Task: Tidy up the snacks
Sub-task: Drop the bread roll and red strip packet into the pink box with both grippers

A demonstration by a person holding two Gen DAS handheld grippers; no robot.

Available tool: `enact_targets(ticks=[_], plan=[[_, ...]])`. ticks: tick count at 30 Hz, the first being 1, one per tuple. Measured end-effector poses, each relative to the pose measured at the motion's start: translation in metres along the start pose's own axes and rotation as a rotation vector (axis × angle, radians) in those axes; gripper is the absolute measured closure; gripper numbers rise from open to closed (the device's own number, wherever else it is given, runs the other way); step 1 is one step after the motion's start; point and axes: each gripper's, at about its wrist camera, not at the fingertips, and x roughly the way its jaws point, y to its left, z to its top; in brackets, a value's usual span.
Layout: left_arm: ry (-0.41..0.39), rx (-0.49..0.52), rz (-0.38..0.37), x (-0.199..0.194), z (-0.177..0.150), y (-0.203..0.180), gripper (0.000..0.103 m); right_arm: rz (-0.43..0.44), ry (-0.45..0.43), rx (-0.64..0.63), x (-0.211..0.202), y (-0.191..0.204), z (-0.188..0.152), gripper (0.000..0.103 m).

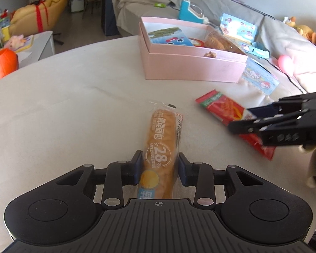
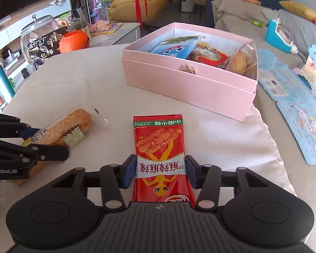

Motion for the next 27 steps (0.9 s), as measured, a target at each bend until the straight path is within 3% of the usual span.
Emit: enact_targets(ticks=[4,7,10,15,20,23,26,27], plan=[[-0.012,0.027,0.025,-0.002,-0.002,-0.006,0.069,0.029,-0.024,0.018,-0.026,-0.011,-0.001,0.056],[-0.064,-0.035,-0.057,-0.016,0.012,-0.002,0.070,0.018,-0.056,0.023,-0.050,-0.021,0.002,0.057],[-0.173,-0.035,-0.106,-0.043,0.054,-0.003,0.070,0.025,-0.116,0.040,-0.079,-0.034,0.020,0.057],[-0.403,0.025,-0.142,-0.088,0.138,-0.016,0.070,-0.009,-0.314,0.073,-0.139,-0.059,0.080,0.057],[-0.492,-0.021,-0.222,-0.075,0.205,-0.016,0.070,-0.054,-0.392,0.085,-0.151,-0.075,0.139,0.057],[-0.471,-0.110,-0.274,-0.028,0.235,-0.007,0.069,-0.079,-0.417,0.101,-0.140,-0.083,0.171,0.057],[-0.281,-0.198,-0.316,0.046,0.244,0.008,0.064,-0.056,-0.403,0.166,-0.115,-0.096,0.196,0.048],[-0.247,-0.215,-0.317,0.062,0.237,0.015,0.064,-0.031,-0.377,0.196,-0.100,-0.103,0.203,0.038]])
